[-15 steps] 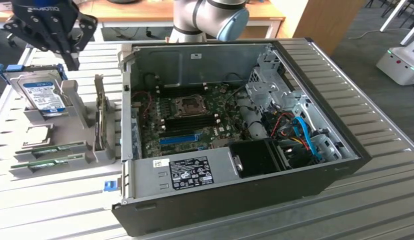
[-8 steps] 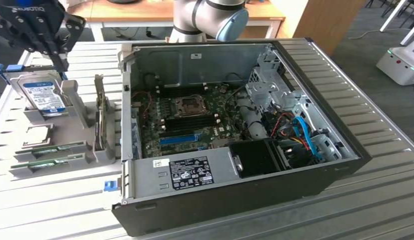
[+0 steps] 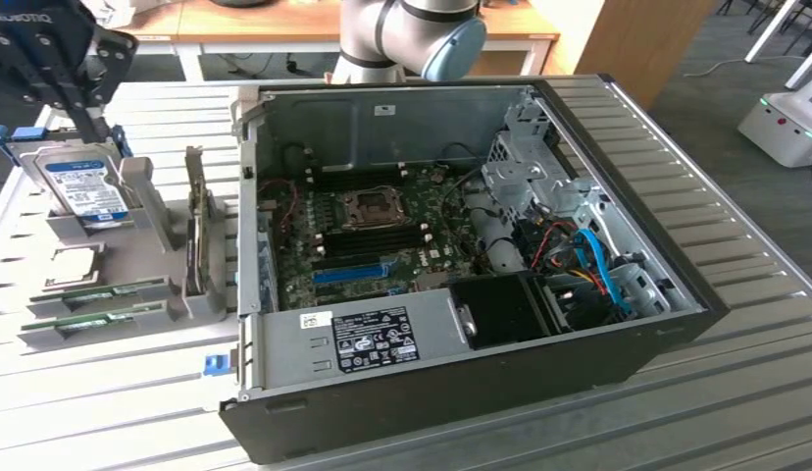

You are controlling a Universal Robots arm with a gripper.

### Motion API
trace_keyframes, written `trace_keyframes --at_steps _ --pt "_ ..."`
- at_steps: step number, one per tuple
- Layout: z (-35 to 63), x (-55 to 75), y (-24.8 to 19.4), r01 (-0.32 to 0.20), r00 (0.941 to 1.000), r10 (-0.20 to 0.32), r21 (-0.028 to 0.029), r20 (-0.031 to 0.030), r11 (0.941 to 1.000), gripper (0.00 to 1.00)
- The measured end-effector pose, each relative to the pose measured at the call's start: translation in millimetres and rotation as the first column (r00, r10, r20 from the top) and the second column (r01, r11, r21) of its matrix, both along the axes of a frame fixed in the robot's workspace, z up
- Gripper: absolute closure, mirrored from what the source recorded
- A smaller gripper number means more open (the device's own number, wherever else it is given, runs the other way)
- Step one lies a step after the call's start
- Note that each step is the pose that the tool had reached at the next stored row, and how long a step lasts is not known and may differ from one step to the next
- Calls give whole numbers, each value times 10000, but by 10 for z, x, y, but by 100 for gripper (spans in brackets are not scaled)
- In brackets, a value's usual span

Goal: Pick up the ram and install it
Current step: 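Reach for the ram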

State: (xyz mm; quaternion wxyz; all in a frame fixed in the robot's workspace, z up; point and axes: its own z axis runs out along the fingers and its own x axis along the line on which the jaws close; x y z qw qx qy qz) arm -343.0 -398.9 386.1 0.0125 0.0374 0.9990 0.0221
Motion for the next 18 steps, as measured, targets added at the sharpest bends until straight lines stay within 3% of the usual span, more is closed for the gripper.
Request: trace_keyframes --at_steps 18 --pt "-15 -470 0 1 10000 -1 0 0 10000 89"
